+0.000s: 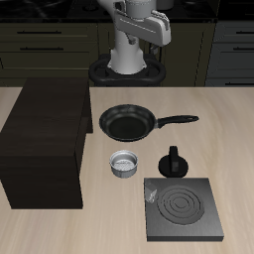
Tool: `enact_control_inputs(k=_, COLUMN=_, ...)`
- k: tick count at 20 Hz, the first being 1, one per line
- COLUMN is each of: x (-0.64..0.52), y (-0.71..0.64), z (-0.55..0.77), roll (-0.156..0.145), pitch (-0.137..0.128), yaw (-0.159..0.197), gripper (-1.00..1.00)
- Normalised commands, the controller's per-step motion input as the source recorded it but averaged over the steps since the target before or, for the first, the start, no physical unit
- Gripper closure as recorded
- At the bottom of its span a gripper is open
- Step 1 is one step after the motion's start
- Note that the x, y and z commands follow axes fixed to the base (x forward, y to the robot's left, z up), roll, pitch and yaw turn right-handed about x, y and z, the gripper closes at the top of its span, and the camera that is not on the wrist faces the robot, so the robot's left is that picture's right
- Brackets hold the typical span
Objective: Place the frypan on the stove
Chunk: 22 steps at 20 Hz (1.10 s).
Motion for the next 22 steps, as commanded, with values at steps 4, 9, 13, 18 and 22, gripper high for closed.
enact_control_inputs(k=4, x=0.08, y=0.05, z=-0.02, roll=-0.018, pitch=0.008, yaw=-0.131, gripper=-1.00)
enact_control_inputs(k=9, x=0.08, y=0.11, z=-0.17, roll=-0.017, pitch=0.044, yaw=-0.197, gripper=-1.00)
enact_control_inputs(k=13, x=0.08, y=0.17, z=-0.25, roll=0.015, pitch=0.082, yaw=-0.156, gripper=-1.00)
enact_control_inputs(k=18, x=0.09, y=0.15, z=-0.25, roll=-0.022, pitch=0.051, yaw=-0.197, gripper=-1.00)
enact_control_inputs(k=22, x=0.00, y=0.11, z=-0.03, roll=0.003, pitch=0.013, yaw=-0.108, gripper=-1.00)
